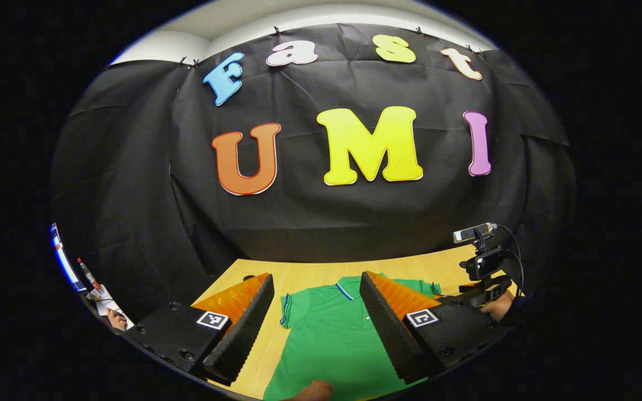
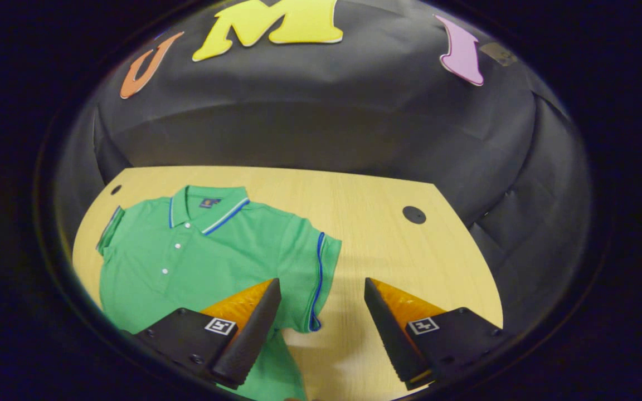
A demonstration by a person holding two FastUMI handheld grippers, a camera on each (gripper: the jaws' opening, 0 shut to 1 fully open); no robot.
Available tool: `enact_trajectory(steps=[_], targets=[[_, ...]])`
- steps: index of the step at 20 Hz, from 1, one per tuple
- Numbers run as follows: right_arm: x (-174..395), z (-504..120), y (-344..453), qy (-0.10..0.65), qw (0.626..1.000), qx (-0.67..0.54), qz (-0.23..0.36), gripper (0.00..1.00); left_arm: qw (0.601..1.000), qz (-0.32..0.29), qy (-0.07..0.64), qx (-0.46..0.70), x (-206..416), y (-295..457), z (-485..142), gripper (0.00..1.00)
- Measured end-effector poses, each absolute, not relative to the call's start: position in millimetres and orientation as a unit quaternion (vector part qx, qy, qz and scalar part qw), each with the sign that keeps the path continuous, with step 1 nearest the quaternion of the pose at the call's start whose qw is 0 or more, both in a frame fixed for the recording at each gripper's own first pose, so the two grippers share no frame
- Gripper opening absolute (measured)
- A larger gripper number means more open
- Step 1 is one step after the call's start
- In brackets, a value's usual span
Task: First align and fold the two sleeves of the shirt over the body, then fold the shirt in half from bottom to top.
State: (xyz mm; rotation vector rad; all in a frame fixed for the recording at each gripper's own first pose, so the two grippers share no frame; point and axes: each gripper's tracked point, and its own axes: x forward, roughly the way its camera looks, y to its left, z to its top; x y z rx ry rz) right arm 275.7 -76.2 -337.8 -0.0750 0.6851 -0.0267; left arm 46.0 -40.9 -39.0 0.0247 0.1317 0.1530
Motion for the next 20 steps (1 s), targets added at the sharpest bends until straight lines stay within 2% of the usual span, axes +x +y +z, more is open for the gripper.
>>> enact_trajectory(steps=[5,7,9,12,13,15,16,20], targets=[[300.1,-366.8,-81.0,0.365,0.930,-0.014,-0.025,0.93,0.991,0.096,0.091,0.005,40.0,-34.1,-54.5,1.00],[303.1,-372.2,-80.7,0.374,0.927,0.003,-0.022,0.85,0.990,0.101,0.098,0.004,39.5,-33.3,-59.1,1.00],[305.1,-374.7,-78.5,0.376,0.926,0.011,-0.019,0.68,0.989,0.103,0.104,0.004,40.0,-34.9,-64.5,1.00],[303.6,-378.7,-80.5,0.384,0.922,0.036,-0.028,0.16,0.989,0.100,0.110,0.001,40.6,-39.6,-69.1,1.00],[303.7,-380.6,-78.4,0.387,0.921,0.040,-0.022,0.12,0.989,0.100,0.111,0.002,40.8,-40.3,-69.6,1.00],[302.3,-382.9,-80.1,0.388,0.921,0.034,-0.023,0.12,0.988,0.101,0.113,0.005,41.7,-39.9,-70.7,1.00],[303.7,-381.8,-78.2,0.387,0.921,0.037,-0.021,0.05,0.988,0.102,0.114,0.005,41.9,-39.8,-71.6,1.00],[303.7,-376.2,-83.0,0.382,0.923,0.037,-0.028,0.06,0.987,0.106,0.123,-0.004,39.9,-38.4,-77.8,1.00]])
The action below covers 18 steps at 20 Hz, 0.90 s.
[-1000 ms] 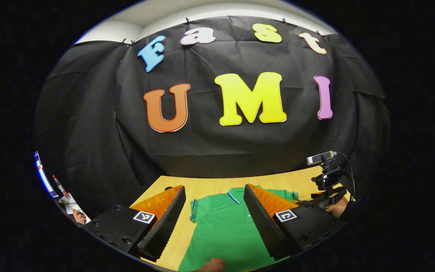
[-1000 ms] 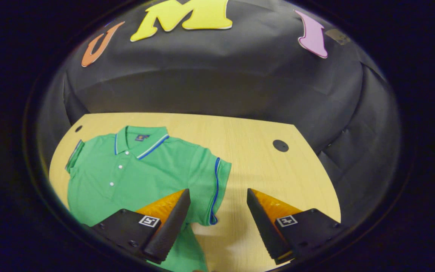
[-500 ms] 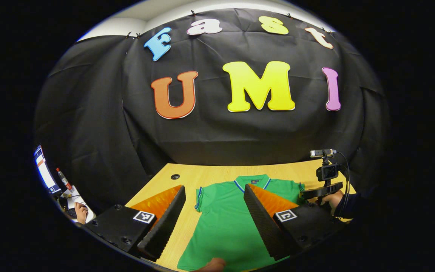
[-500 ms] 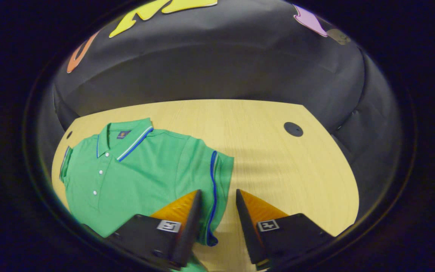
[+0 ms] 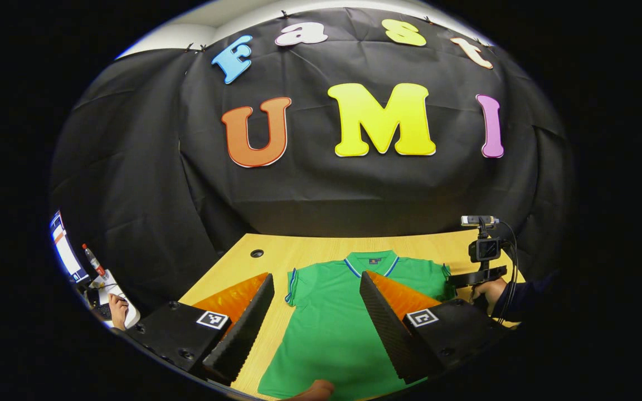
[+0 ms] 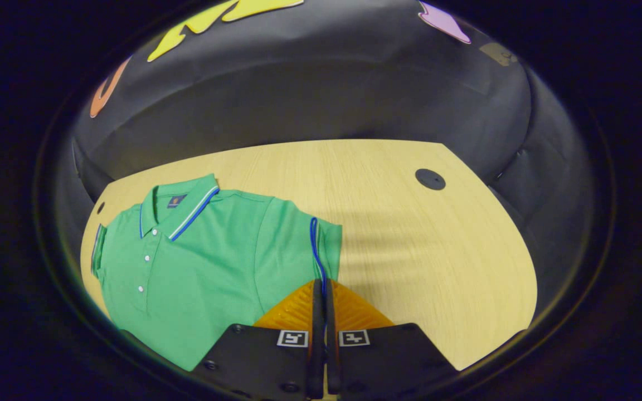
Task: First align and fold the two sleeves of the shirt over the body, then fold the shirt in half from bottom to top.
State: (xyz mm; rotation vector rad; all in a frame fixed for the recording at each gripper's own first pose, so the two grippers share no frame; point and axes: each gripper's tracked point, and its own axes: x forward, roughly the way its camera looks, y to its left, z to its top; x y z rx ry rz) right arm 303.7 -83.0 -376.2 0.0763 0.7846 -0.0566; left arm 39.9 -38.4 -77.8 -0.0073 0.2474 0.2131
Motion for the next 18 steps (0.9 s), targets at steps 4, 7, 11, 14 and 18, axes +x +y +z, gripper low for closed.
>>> enact_trajectory(steps=[4,7,11,14,18], targets=[[306.2,-349.4,-73.8,0.355,0.934,0.025,-0.013,0.05,0.986,0.113,0.125,-0.009,38.2,-31.9,-79.5,1.00],[307.5,-322.6,-54.7,0.329,0.944,0.010,0.009,0.05,0.985,0.116,0.124,-0.013,36.3,-28.9,-79.1,0.99],[304.3,-304.9,-14.6,0.314,0.948,-0.003,0.045,0.05,0.985,0.123,0.118,-0.017,31.5,-20.3,-76.5,0.99],[296.9,-297.8,24.5,0.304,0.949,-0.014,0.079,0.05,0.983,0.136,0.123,-0.027,24.5,-9.2,-81.8,1.00],[288.6,-306.6,72.3,0.305,0.945,-0.024,0.118,0.05,0.979,0.156,0.129,-0.037,12.6,6.5,-87.9,1.00]])
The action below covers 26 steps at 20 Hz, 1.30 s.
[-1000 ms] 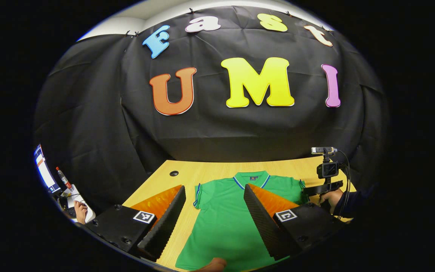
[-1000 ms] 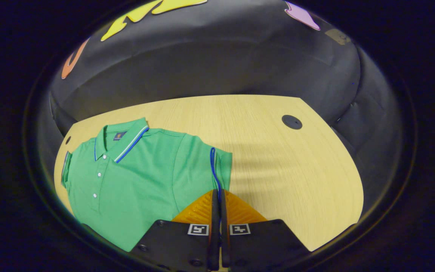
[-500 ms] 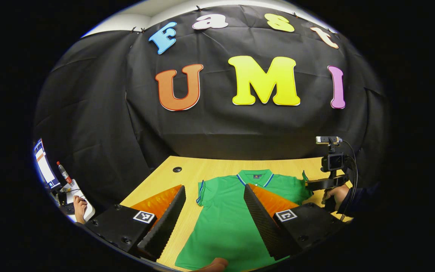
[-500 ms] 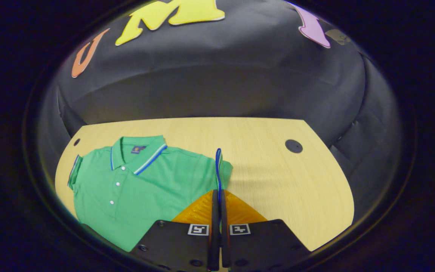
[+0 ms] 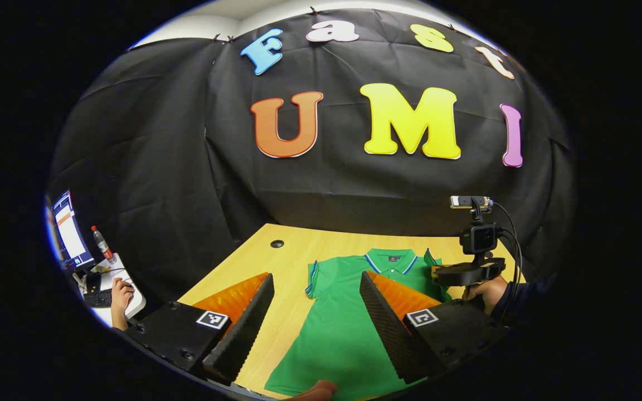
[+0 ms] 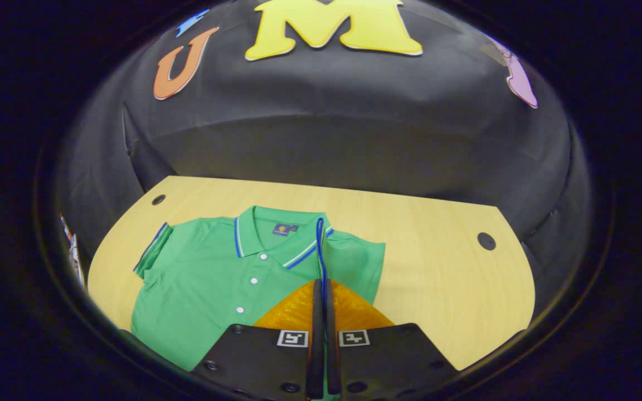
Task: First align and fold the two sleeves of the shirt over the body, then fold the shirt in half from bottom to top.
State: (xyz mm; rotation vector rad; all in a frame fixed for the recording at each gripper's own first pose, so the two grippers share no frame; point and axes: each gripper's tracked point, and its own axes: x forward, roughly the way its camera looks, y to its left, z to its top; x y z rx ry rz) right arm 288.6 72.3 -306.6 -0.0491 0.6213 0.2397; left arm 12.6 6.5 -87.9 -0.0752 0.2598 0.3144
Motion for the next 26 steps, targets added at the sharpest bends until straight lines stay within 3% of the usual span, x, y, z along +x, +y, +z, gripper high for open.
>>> enact_trajectory(steps=[10,14,16,19,26], targets=[[269.7,-343.6,103.5,0.342,0.931,-0.020,0.123,0.06,0.975,0.184,0.125,-0.028,-7.4,43.7,-100.1,1.00],[248.4,-315.2,93.4,0.333,0.936,-0.013,0.116,0.37,0.975,0.166,0.142,-0.039,-2.9,56.2,-120.3,1.00],[228.1,-297.0,83.6,0.327,0.938,-0.015,0.116,0.76,0.975,0.159,0.149,-0.039,3.6,67.1,-130.2,0.99],[194.5,-260.6,67.6,0.298,0.949,-0.004,0.104,0.93,0.974,0.148,0.168,-0.045,18.3,80.9,-152.5,1.00],[106.7,-145.8,28.0,0.199,0.976,-0.006,0.085,0.96,0.972,0.092,0.209,-0.056,67.6,77.2,-196.5,1.00]])
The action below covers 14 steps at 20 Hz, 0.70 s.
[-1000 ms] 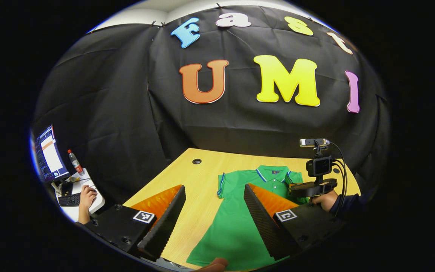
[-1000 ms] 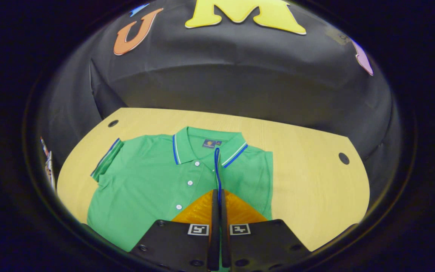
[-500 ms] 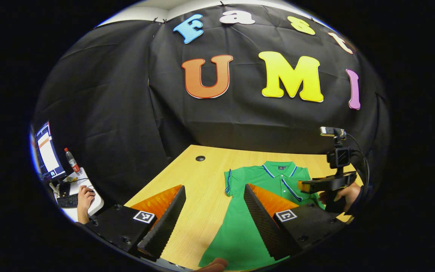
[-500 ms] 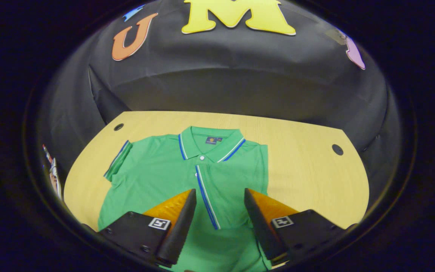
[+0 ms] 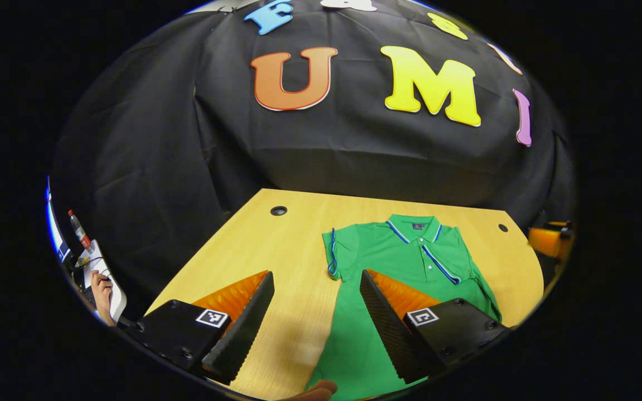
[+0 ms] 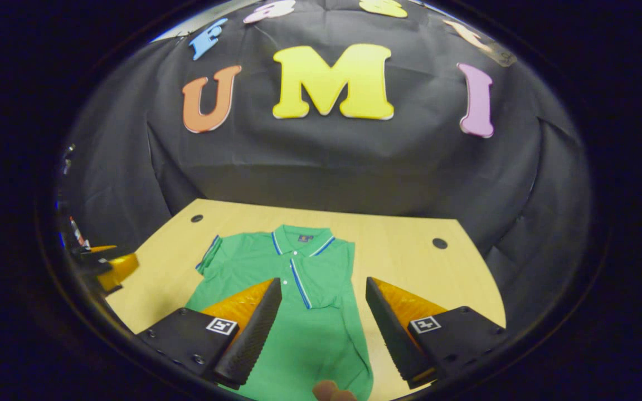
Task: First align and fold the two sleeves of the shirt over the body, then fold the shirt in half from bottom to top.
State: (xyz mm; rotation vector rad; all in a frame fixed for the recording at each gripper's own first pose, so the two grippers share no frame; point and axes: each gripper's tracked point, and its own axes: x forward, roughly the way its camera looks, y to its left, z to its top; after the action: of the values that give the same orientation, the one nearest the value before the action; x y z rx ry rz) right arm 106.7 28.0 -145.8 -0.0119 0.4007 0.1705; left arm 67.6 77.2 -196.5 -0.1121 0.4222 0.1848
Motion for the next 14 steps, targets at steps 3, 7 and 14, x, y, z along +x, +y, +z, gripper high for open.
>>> enact_trajectory(steps=[3,7,14], targets=[[69.6,-89.1,11.2,0.142,0.988,0.009,0.063,0.96,0.970,0.069,0.225,-0.062,90.3,73.4,-213.1,1.00],[19.3,-52.5,-11.5,0.115,0.993,0.017,0.029,0.93,0.963,0.058,0.257,-0.057,134.4,76.3,-245.8,1.00],[-27.2,-16.5,-30.2,0.091,0.995,0.016,-0.028,0.93,0.938,0.021,0.339,-0.063,200.3,58.0,-300.3,1.00]])
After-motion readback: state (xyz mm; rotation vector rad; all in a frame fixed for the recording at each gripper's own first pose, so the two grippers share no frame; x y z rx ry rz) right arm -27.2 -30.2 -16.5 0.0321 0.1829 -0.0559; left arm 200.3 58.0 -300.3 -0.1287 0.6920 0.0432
